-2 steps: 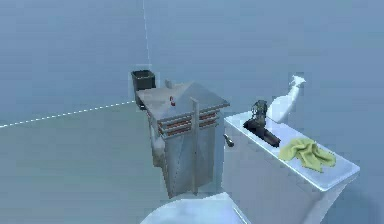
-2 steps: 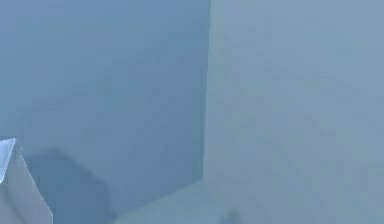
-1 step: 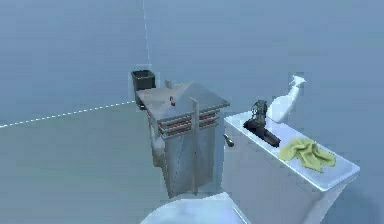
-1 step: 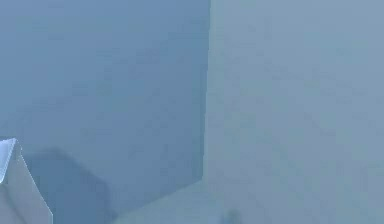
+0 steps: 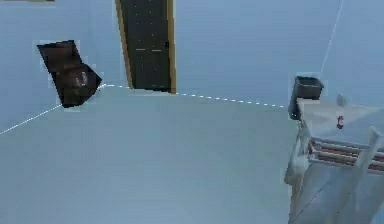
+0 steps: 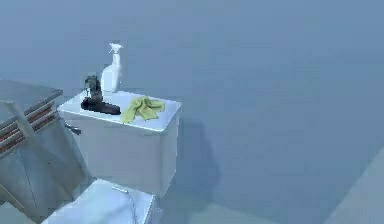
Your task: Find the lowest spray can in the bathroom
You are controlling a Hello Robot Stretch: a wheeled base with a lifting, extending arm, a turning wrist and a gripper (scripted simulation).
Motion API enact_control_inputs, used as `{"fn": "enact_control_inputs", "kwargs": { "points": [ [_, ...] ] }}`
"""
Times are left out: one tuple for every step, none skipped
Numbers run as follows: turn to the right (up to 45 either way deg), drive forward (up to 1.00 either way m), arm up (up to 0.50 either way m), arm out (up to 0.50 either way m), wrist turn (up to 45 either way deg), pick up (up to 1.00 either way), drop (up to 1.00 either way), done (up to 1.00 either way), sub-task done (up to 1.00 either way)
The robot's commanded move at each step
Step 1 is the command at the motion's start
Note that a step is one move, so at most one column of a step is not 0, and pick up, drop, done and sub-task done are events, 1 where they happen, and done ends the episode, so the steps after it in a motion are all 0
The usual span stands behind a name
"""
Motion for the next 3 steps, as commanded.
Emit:
{"fn": "enact_control_inputs", "kwargs": {
  "points": [
    [-45.0, 0.00, 0.00, 0.00, 0.0, 0.00, 0.00, 0.00, 0.00],
    [-45.0, 0.00, 0.00, 0.00, 0.0, 0.00, 0.00, 0.00, 0.00],
    [-27.0, 0.00, 0.00, 0.00, 0.0, 0.00, 0.00, 0.00, 0.00]
  ]
}}
